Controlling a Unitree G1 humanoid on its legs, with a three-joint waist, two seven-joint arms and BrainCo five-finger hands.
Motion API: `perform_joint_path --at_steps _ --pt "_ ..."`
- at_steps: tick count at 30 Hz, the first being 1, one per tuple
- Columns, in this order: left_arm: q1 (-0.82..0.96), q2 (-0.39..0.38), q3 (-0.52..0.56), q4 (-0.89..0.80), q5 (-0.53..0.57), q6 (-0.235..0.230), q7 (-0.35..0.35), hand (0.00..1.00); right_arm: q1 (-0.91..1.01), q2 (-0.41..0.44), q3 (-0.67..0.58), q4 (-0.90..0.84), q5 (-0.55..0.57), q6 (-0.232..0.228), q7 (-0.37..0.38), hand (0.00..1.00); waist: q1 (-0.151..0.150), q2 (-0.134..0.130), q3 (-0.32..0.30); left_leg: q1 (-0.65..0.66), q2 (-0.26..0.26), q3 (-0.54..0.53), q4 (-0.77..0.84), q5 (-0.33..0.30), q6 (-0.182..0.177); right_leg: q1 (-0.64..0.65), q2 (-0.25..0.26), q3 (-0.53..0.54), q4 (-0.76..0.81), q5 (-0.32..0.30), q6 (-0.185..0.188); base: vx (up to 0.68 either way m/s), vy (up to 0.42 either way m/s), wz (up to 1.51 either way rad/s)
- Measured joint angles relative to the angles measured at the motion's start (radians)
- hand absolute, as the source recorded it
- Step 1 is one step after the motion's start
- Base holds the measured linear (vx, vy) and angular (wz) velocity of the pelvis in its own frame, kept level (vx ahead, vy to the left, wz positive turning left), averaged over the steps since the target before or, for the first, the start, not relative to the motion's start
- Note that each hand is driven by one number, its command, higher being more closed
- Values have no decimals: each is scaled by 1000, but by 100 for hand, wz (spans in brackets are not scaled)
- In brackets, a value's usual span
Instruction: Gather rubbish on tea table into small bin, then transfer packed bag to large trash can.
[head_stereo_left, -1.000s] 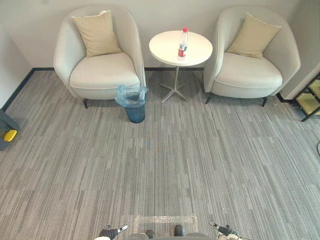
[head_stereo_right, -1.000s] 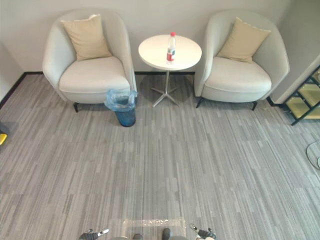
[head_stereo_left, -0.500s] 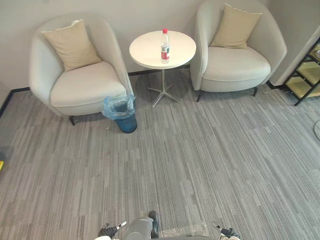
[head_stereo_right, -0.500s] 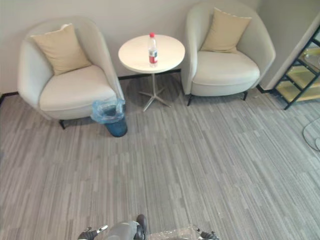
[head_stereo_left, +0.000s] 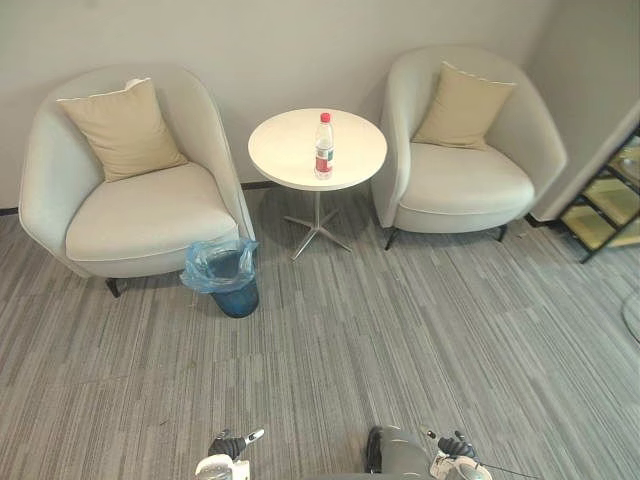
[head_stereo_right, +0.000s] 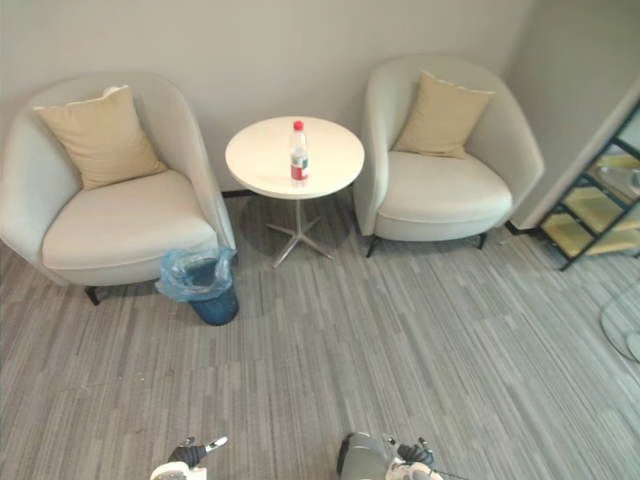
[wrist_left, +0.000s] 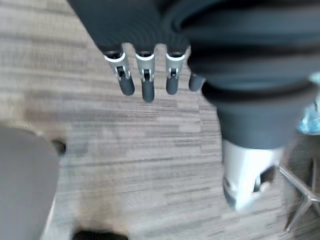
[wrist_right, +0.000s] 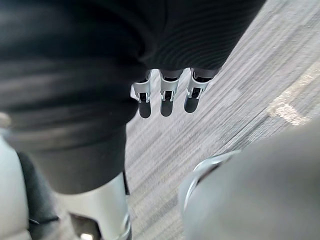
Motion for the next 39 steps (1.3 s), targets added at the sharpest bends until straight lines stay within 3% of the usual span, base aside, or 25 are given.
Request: perform_joint_path --at_steps 1,3,5,7,9,10,11,12,13,15,17,18,19,20,23,26,28,30,31,33,35,36,37,39 --pt "0 0 2 -2 3 -1 -1 0 0 -5 0 0 -5 -2 0 0 1 8 5 -42 18 -3 104 12 -20 28 13 -6 -30 -5 -7 489 -290 14" --pt "-13 1 4 -10 1 0 0 0 3 -17 16 -1 -3 0 -7 0 0 23 23 -208 83 -22 492 92 -48 135 35 -35 -107 -29 -20 429 -234 22" --pt "-11 2 1 -26 0 -6 0 0 9 -15 19 11 3 1 -18 0 13 15 32 -297 117 17 627 46 -33 239 44 -47 -164 -45 -31 310 -125 4" --pt "-13 17 -19 -37 0 -16 0 0 0 -9 19 23 8 1 -21 0 15 1 38 -365 112 71 572 26 -12 308 40 -51 -224 -51 -25 270 -81 -1" --pt "-17 23 -44 -43 -1 -23 0 0 -6 -7 19 28 8 1 -23 0 17 -2 36 -419 78 88 381 23 -3 345 34 -53 -269 -55 -8 277 8 3" --pt "-18 31 -54 -42 0 -23 0 0 -10 -7 19 39 8 2 -24 0 18 -4 36 -429 40 82 192 52 -3 365 28 -52 -288 -67 3 372 120 1" --pt "-19 31 -57 -41 1 -23 0 0 -8 -8 19 41 5 2 -25 0 19 -3 35 -425 11 68 18 119 -6 382 26 -49 -304 -79 15 337 133 -6" --pt "-21 31 -58 -40 1 -23 0 0 -6 -9 19 43 5 3 -25 0 25 -9 35 -418 -4 54 -24 195 -3 391 22 -39 -311 -85 24 444 180 -24" --pt "-23 44 -69 -33 3 -22 0 0 -4 -2 19 51 4 3 -25 0 32 -37 24 -388 -39 56 -69 241 27 409 4 -6 -337 -94 45 447 151 -24" --pt "-32 64 -81 -20 3 -21 -1 0 -1 15 18 53 -5 6 -23 0 27 -63 9 -378 -63 91 -45 200 68 418 -31 15 -319 -98 69 469 135 -32" --pt "-36 61 -78 -17 4 -20 0 0 2 23 30 49 -10 11 -17 0 44 -65 11 -329 -65 130 -21 152 85 390 -44 80 -189 -106 81 387 161 -52" --pt "-37 64 -84 -11 5 -20 -2 0 2 23 30 39 -26 12 -16 0 43 -66 12 -293 -70 137 -25 139 96 342 -52 102 -48 -103 91 329 168 -31" --pt "-42 67 -99 -5 8 -17 -5 0 3 20 38 23 -46 11 -12 0 32 -60 16 -231 -78 113 -49 104 96 243 -68 110 204 -69 133 327 142 -10" --pt "-44 73 -105 0 14 -14 -6 0 6 22 45 14 -47 8 -10 0 22 -63 24 -191 -87 109 -56 83 93 184 -90 107 358 -72 138 329 121 7" --pt "-44 74 -117 5 23 -12 -6 0 23 19 48 -4 -46 7 -7 0 12 -67 24 -75 -90 93 -109 59 90 96 -118 22 444 -123 116 340 43 19" --pt "-58 66 -121 22 27 -12 -6 0 16 20 44 -5 -46 -5 -5 0 -2 -63 25 -7 -69 48 -161 58 87 45 -95 -45 245 -133 88 332 -59 51" --pt "-61 59 -122 22 35 -13 -5 0 6 18 44 -3 -46 -6 -1 0 -10 -54 34 12 -42 14 -162 44 65 38 -48 -24 88 -99 66 394 -187 63" --pt "-58 69 -122 20 45 -15 -6 0 7 26 47 6 -46 -4 1 0 -10 -82 29 32 -51 -14 -164 21 29 50 -17 31 -106 75 32 362 -225 50" --pt "-61 55 -119 34 49 -15 -6 0 -2 13 41 8 -46 -5 5 0 -14 -51 39 58 -27 -34 -165 9 16 58 1 24 -68 68 7 347 -218 19" --pt "-56 27 -113 37 57 -17 -7 0 -9 -8 45 13 -46 -5 5 0 -8 -17 28 54 0 -32 -147 10 14 57 17 14 -62 23 2 318 -217 4" --pt "-58 15 -104 35 62 -18 -6 0 -16 -16 45 21 -43 -5 4 0 -17 5 29 -43 24 -64 56 11 11 100 32 -16 -95 -15 -12 327 -263 36" --pt "-61 11 -94 32 62 -17 -6 0 -14 -16 45 22 -43 -4 2 0 -18 1 36 -86 33 -72 158 19 -9 128 38 -18 -114 -20 -13 273 -229 49" --pt "-60 7 -74 1 59 -19 -6 0 -13 -16 49 22 -43 -3 0 0 -8 0 42 -172 64 -73 371 41 -67 198 50 -32 -157 -26 -23 272 -188 19" --pt "-49 1 -75 -24 51 -23 -5 0 -5 -16 55 38 -42 -2 -4 0 11 -2 42 -232 99 -30 494 34 -63 268 59 -48 -191 -33 -32 238 -134 -1"
